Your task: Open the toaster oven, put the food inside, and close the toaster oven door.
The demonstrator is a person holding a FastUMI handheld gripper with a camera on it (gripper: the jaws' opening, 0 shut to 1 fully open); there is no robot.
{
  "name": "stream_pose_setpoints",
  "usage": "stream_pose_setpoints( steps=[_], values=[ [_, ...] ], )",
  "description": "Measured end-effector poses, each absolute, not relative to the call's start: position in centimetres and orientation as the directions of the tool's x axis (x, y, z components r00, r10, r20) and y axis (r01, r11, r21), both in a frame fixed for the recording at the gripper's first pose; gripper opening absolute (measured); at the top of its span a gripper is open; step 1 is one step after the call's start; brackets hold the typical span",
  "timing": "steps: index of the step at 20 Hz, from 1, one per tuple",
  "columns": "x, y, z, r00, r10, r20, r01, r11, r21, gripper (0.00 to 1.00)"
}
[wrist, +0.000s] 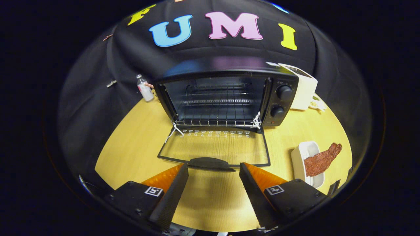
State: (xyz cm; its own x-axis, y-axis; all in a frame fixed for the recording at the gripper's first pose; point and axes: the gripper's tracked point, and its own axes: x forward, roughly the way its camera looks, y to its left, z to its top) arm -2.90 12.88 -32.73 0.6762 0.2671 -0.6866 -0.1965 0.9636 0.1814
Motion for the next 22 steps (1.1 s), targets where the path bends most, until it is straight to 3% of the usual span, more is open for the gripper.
stream_pose_setpoints(
  steps=[6,12,18,22],
  values=[
    [-3.6,6.6,-27.3,0.662,0.351,-0.662,-0.256,0.936,0.240,0.97],
    [-3.2,-3.7,-24.1,0.694,0.301,-0.654,-0.221,0.954,0.204,0.97],
    [-1.7,-12.6,-26.5,0.634,0.299,-0.713,-0.150,0.952,0.266,0.97],
    [0.0,-15.1,-31.2,0.539,0.347,-0.767,-0.130,0.934,0.332,0.97]
  ],
)
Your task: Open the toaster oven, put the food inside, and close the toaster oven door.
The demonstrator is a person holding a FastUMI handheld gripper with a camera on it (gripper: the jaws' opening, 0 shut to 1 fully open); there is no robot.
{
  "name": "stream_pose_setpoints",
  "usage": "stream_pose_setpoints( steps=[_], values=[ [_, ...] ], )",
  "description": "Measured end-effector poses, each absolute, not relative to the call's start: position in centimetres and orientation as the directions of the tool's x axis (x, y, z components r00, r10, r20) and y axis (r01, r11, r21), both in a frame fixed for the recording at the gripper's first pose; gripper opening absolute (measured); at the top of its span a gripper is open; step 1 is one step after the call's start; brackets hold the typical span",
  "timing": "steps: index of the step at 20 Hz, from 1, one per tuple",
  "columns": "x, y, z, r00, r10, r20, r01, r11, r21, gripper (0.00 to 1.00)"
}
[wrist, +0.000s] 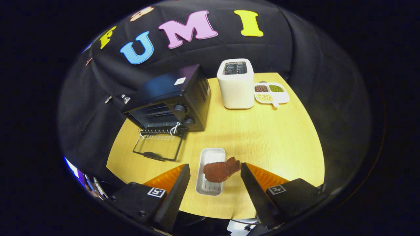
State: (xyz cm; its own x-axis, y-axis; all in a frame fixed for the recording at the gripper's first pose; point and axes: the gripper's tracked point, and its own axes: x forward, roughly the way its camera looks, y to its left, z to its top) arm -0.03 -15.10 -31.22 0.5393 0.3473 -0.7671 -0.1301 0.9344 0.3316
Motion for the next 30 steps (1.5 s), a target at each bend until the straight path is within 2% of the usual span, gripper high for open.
stream_pose_setpoints(
  steps=[3,7,8,12,13,16,20,23,30],
  values=[
    [0.9,-16.2,-35.2,0.457,0.372,-0.808,-0.118,0.926,0.359,0.93],
    [1.6,-16.5,-38.4,0.394,0.414,-0.820,-0.093,0.906,0.413,0.71],
    [1.6,-16.3,-38.7,0.389,0.427,-0.816,-0.084,0.899,0.431,0.57],
    [1.1,-15.3,-39.1,0.329,0.524,-0.785,-0.012,0.834,0.552,0.32],
    [1.0,-15.3,-38.5,0.326,0.552,-0.767,0.013,0.809,0.588,0.31],
    [1.2,-15.7,-37.5,0.363,0.561,-0.744,0.024,0.793,0.609,0.16],
    [2.2,-15.7,-33.4,0.499,0.533,-0.683,-0.003,0.790,0.614,0.16],
    [1.9,-13.1,-28.8,0.605,0.529,-0.596,-0.077,0.783,0.617,0.15],
    [0.1,-0.3,-23.5,0.711,0.554,-0.434,-0.165,0.731,0.663,0.15]
  ],
)
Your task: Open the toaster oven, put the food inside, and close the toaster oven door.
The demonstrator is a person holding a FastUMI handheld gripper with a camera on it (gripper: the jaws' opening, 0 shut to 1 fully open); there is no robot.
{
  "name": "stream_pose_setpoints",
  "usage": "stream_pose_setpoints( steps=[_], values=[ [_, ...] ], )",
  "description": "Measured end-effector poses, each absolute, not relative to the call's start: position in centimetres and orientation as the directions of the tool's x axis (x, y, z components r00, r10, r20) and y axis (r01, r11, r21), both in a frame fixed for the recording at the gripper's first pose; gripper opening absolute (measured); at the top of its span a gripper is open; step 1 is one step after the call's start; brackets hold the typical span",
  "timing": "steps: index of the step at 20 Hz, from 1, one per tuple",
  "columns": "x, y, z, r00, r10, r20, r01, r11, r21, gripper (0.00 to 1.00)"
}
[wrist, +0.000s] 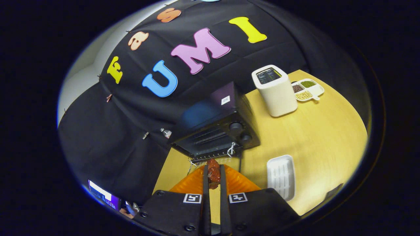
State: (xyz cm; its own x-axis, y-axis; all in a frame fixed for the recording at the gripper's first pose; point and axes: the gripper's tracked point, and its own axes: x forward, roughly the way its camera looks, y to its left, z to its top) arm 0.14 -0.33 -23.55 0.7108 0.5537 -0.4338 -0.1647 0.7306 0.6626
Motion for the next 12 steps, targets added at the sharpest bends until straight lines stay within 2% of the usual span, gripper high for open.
stream_pose_setpoints(
  steps=[6,12],
  values=[
    [1.5,9.2,-24.6,0.710,0.573,-0.409,-0.184,0.711,0.678,0.15],
    [6.2,13.7,-28.3,0.730,0.538,-0.421,-0.139,0.720,0.680,0.15]
  ],
)
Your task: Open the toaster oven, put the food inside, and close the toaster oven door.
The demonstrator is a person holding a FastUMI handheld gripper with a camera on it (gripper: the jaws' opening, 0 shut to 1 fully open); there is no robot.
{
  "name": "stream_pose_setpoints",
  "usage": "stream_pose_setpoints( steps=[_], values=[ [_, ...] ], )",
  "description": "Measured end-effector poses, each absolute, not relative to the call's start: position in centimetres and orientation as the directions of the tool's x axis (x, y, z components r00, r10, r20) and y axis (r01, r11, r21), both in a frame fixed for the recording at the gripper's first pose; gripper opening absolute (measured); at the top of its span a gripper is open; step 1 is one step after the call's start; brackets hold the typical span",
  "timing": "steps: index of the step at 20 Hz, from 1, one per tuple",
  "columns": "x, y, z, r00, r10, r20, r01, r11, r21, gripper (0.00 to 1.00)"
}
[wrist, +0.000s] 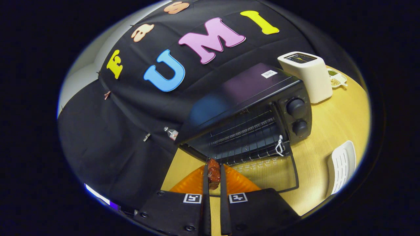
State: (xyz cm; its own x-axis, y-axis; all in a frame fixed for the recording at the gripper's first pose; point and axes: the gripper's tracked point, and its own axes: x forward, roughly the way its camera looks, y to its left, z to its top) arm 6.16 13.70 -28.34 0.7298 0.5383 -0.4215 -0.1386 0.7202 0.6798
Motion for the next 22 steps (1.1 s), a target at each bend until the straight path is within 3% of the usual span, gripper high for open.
stream_pose_setpoints(
  steps=[8,13,17,18,19,21,22],
  values=[
    [13.2,14.5,-31.1,0.793,0.474,-0.382,-0.028,0.656,0.755,0.15],
    [15.3,12.8,-32.8,0.800,0.399,-0.449,0.005,0.743,0.670,0.15],
    [16.1,10.6,-33.1,0.817,0.285,-0.500,0.011,0.861,0.508,0.35],
    [16.1,10.6,-33.1,0.815,0.285,-0.505,0.006,0.867,0.499,0.49],
    [16.0,10.5,-33.0,0.810,0.287,-0.512,0.005,0.869,0.494,0.54],
    [15.6,9.9,-32.6,0.808,0.278,-0.520,0.004,0.880,0.476,0.56],
    [15.1,9.5,-32.5,0.808,0.267,-0.525,0.007,0.887,0.461,0.69]
  ],
)
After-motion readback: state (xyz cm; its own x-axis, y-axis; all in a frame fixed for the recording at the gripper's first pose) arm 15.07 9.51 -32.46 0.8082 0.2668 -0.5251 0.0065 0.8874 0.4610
